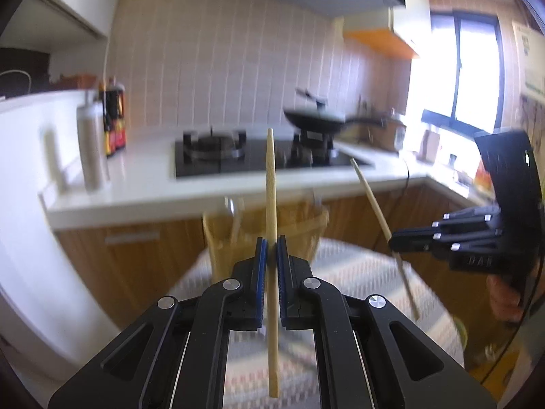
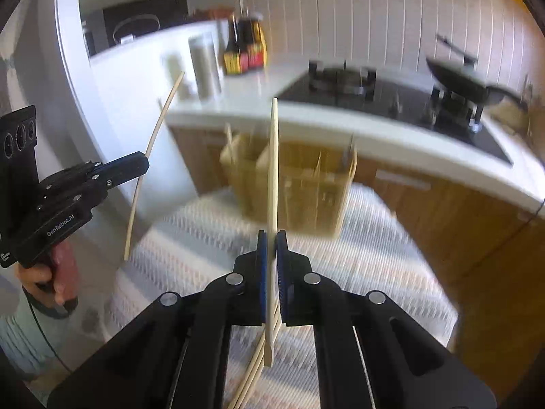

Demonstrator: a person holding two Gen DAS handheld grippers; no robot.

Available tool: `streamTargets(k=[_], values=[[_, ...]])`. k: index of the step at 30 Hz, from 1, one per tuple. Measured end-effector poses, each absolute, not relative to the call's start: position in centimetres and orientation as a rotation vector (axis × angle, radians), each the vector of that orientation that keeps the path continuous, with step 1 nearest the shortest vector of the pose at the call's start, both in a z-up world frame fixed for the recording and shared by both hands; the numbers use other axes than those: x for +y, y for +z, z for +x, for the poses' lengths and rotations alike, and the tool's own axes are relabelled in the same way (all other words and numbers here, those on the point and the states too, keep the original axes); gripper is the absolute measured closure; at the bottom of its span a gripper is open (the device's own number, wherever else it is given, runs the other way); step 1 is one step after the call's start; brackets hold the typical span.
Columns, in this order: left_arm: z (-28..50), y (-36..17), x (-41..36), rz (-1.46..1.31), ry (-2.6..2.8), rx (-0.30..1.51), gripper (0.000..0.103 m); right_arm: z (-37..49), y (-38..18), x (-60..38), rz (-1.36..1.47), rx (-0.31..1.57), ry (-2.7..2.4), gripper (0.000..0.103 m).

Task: Organize utensils
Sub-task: 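Carry both chopsticks over the tan basket while both grippers open to drop them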

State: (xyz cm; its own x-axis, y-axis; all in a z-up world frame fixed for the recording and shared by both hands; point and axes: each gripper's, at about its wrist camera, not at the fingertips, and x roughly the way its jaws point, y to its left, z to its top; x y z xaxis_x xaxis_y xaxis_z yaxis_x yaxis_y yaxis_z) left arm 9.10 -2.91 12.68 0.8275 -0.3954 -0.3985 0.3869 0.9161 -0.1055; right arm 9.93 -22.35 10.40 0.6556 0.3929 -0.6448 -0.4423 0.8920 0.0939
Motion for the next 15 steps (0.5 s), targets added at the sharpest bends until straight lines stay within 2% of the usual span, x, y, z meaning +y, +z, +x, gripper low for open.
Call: streamTargets(k=[7,15], values=[[12.2,16.2,-2.9,-0.075,-0.363,0.270,0.099,13.1,14.1,-22.5,-0.029,0.558,0.466,0.099],[16.6,16.3,-2.3,-0.160,-0.321,0.161,0.099,17.3,14.8,-23.0,0.052,0.350,0.422,0.099]])
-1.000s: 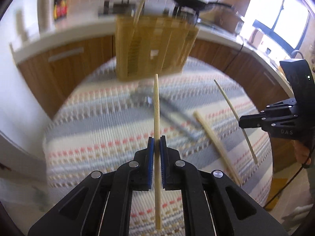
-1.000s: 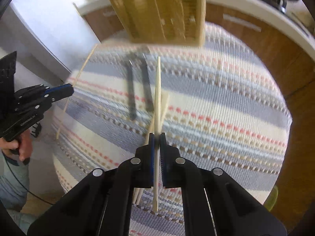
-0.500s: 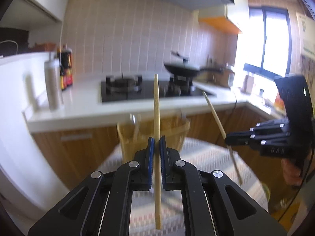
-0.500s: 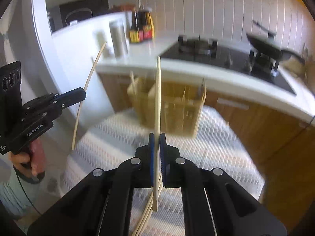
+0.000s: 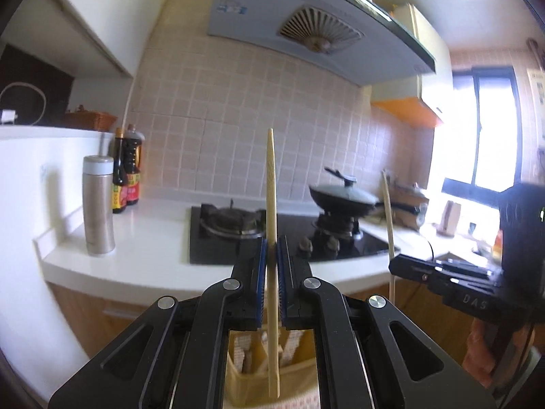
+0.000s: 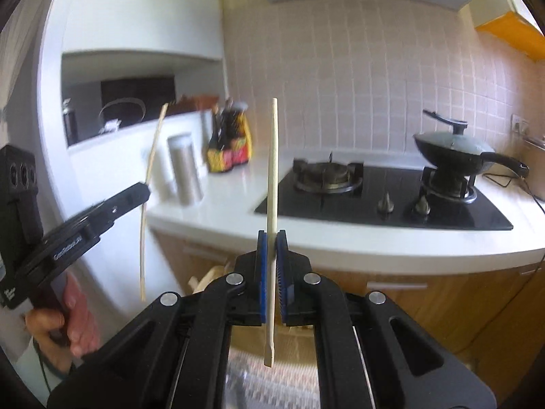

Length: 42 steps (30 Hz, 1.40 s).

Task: Organize utensils
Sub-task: 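Carry both chopsticks over the tan basket while both grippers open to drop them, then move both open grippers back down toward the remaining utensils on the cloth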

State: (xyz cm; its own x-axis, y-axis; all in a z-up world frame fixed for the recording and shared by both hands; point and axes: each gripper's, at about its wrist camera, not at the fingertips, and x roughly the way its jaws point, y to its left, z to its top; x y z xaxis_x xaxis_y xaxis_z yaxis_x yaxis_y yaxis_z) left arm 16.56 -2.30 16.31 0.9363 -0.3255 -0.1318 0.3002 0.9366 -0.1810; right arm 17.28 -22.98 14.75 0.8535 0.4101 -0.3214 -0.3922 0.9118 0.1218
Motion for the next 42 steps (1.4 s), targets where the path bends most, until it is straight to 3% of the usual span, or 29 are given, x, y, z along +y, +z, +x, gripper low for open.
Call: streamTargets(k=[12,30,33,35,42], values=[[21.4,12.5,-1.8,-0.217,-0.287,0.120,0.099,21.6,11.1,-22.6,0.091,0.247,0.291,0.099],[23.9,8.4,-1.2,-0.232,-0.297,0.151,0.098,23.5,7.4,-23.6,0.127,0.268,0.249,0.098],[23.8,8.2,-1.0,-0.225,-0.322,0.176,0.084,23.0,7.1,-24.2,0.148,0.296,0.273,0.096],[23.4,8.2,-1.1,-0.209,-0.315,0.181,0.060,22.5,7.1,-24.6,0.170,0.315,0.295,0.094],[20.5,9.1,0.5,-0.234,-0.340,0.204,0.038,18.9,7.6,-25.7,0.192,0.367,0.358,0.077]])
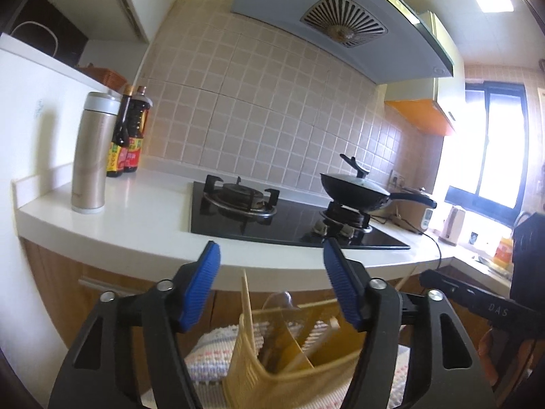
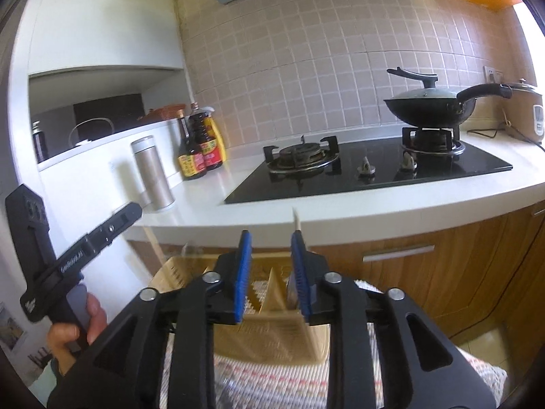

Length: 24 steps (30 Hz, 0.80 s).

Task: Organize utensils
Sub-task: 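Move both open grippers back down toward the remaining utensils on the cloth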

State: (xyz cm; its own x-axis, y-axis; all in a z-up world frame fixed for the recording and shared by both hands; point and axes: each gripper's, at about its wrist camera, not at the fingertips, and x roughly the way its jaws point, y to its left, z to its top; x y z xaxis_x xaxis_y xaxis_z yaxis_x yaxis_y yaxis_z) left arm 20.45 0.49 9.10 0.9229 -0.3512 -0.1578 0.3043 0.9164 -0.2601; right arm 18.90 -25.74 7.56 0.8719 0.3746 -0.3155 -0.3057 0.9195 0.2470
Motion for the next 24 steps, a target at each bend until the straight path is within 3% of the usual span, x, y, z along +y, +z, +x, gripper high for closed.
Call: streamTargets(k=[5,8,16,24], values=[[16.6,10.4,1.6,-0.242,-0.349,0.232,0.021,15.4,7.9,-25.9,0.173,0.413,0.396,0.065],[14.8,10.8,1.5,-0.226,-0.345,0.291,0.018,13.8,7.7,-25.7,0.152,0.479,0.428,0.059],[12.8,8.0,-0.5,-0.196,-0.342,0.530,0.018,10.7,4.9,-25.0,0.126,0.733,0.446,0.059],[13.7,1.7,-3.6,-0.130,-0.319,0.775,0.018,9.4,-0.3,-24.3,0.071,1.055,0.375,0.059]])
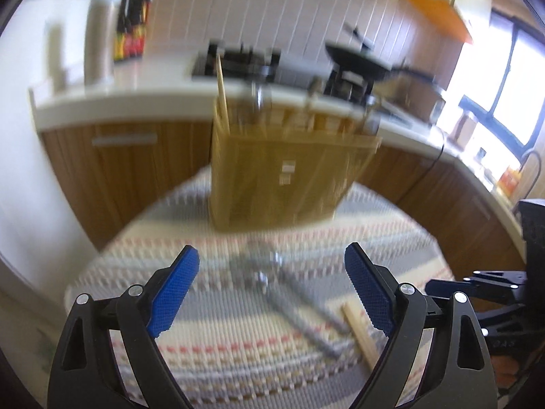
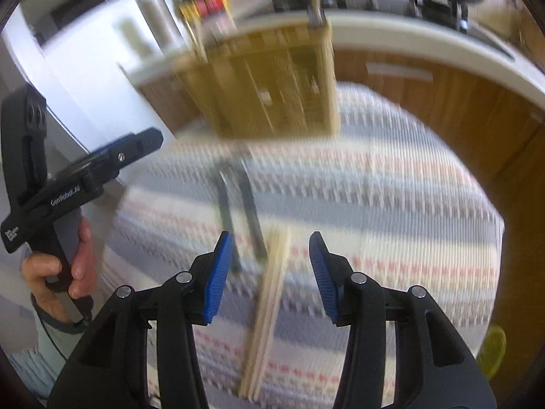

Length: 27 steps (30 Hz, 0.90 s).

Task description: Organize utensils

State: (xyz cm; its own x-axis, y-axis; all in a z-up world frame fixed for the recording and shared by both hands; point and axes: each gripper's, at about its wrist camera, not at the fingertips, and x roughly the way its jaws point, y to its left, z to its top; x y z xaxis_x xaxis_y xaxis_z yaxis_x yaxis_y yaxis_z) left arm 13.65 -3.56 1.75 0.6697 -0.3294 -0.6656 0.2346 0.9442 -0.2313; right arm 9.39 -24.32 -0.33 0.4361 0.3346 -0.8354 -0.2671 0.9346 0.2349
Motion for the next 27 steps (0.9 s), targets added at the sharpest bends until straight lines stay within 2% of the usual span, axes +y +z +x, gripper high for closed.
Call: streamTargets(k=[4,6,9,11,16,19,27], values=[[14.9,-2.5,-4.4,-0.155,-0.303,0.908,0.020,9.2,-2.7,-24.4,0.055,1.139,0.339,0.062],[15.5,-4.0,-4.7,-0.155,-0.268,0.952,0.024,9.4,-3.5,-24.6,0.077,1.171,0.348,0.067],[15.8,-5.3,-5.2,-0.129,-0.226,0.982,0.027,9.7,-4.1,-24.4,0.085,1.188,0.344,0.068],[15.9,-5.8,-5.9,-0.112,-0.213,0.995,0.028,10.0,-4.5,-24.0,0.082,1.195,0.350,0.068],[16.0,-6.7,-7.4,-0.049,-0.164,1.002,0.028,10.2,-5.8,-23.0,0.062,1.222,0.370,0.076],[15.8,-7.3,-8.5,0.019,-0.129,0.991,0.031,10.1,-6.7,-22.6,0.053,1.235,0.373,0.080],[15.4,-7.8,-9.5,0.088,-0.122,0.958,0.035,9.4,-7.9,-21.8,0.024,1.226,0.378,0.080]])
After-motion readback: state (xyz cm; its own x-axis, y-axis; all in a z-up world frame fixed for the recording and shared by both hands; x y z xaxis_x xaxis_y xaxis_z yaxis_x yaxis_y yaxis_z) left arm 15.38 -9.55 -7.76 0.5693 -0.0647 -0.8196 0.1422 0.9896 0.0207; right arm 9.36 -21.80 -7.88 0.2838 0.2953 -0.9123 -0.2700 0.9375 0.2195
